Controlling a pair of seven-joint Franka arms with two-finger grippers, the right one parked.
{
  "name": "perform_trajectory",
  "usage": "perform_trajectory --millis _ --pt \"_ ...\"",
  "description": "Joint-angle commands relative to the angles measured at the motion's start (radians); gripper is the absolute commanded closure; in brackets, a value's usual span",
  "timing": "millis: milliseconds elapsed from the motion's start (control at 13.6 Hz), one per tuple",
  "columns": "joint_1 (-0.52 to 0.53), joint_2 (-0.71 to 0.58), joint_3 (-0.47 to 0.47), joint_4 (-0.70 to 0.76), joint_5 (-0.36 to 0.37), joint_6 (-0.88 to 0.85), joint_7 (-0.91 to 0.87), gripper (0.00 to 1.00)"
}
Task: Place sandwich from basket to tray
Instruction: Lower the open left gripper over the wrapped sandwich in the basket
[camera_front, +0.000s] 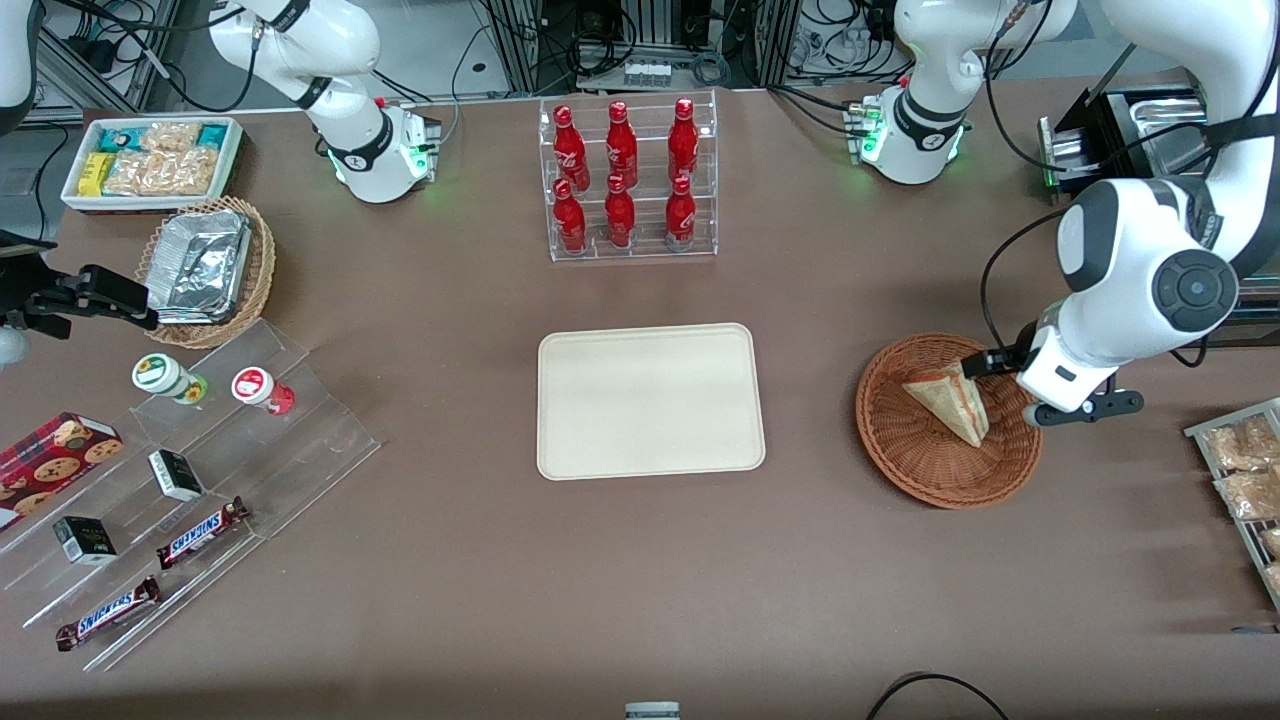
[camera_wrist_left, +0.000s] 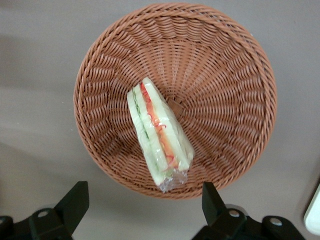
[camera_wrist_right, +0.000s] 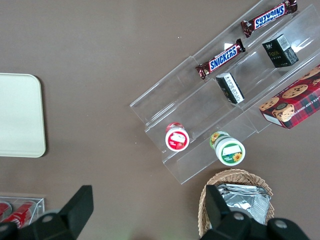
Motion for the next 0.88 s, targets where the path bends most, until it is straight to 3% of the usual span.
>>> perform_trajectory --millis 0,440,807 --pt "-0.001 0.001 -0.010 -0.049 0.013 0.085 -0.156 0.00" --pt "-0.055 0.064 -0.010 -0.075 0.015 0.201 -0.570 0.00" --pt "-0.053 0.052 -0.008 -0.155 0.064 0.268 -0.568 0.00"
